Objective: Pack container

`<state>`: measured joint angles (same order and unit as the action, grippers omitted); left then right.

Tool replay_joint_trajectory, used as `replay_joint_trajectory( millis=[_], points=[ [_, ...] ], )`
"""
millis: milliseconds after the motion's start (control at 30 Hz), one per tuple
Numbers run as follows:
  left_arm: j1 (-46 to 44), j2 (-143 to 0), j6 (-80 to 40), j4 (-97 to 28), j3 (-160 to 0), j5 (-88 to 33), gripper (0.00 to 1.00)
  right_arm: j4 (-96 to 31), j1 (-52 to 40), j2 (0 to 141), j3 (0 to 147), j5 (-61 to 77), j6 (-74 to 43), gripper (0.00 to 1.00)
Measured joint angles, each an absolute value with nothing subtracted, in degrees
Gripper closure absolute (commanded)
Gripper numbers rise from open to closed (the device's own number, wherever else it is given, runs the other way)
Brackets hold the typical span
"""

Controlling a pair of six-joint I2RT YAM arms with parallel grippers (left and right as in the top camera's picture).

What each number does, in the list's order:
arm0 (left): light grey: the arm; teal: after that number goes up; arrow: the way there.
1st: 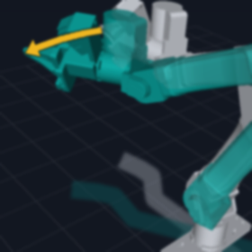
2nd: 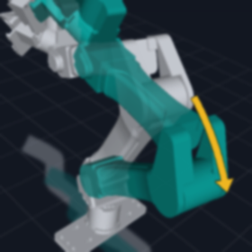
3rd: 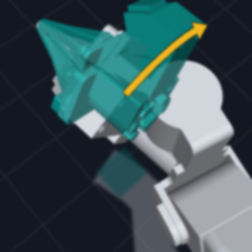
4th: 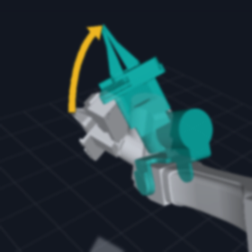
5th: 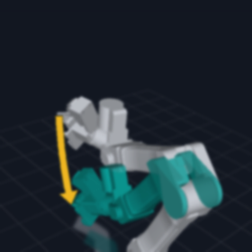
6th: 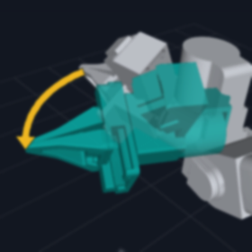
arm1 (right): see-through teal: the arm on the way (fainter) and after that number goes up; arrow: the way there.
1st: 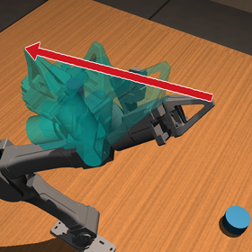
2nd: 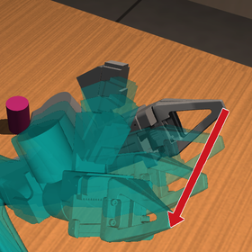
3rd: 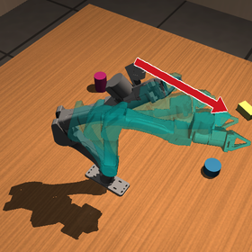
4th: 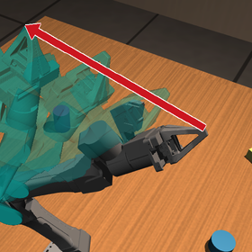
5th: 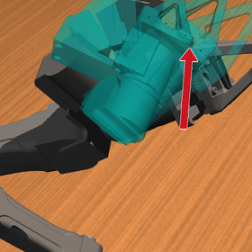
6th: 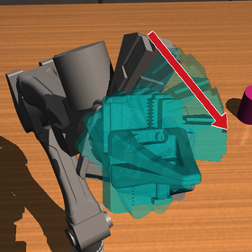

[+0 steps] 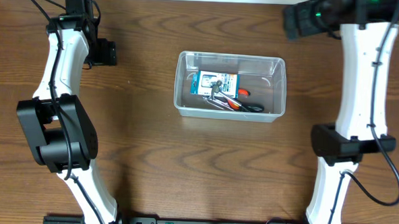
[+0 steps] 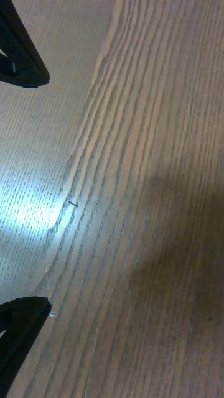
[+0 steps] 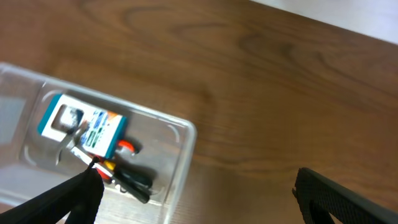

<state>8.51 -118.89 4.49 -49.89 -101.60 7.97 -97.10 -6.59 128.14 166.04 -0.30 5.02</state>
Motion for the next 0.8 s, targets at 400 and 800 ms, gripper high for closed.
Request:
replay_joint_trajectory(
  millis=[400, 800],
  points=[
    [8.5, -118.9, 4.5, -49.9, -101.6, 8.0, 0.02, -97.2, 4.8, 104.0, 134.4, -0.2, 1.1, 0.01],
    [8.5, -118.9, 4.5, -49.9, -101.6, 8.0, 0.02, -81.4, 16.8, 95.1, 102.4, 4.8, -0.4, 0.01]
  ],
)
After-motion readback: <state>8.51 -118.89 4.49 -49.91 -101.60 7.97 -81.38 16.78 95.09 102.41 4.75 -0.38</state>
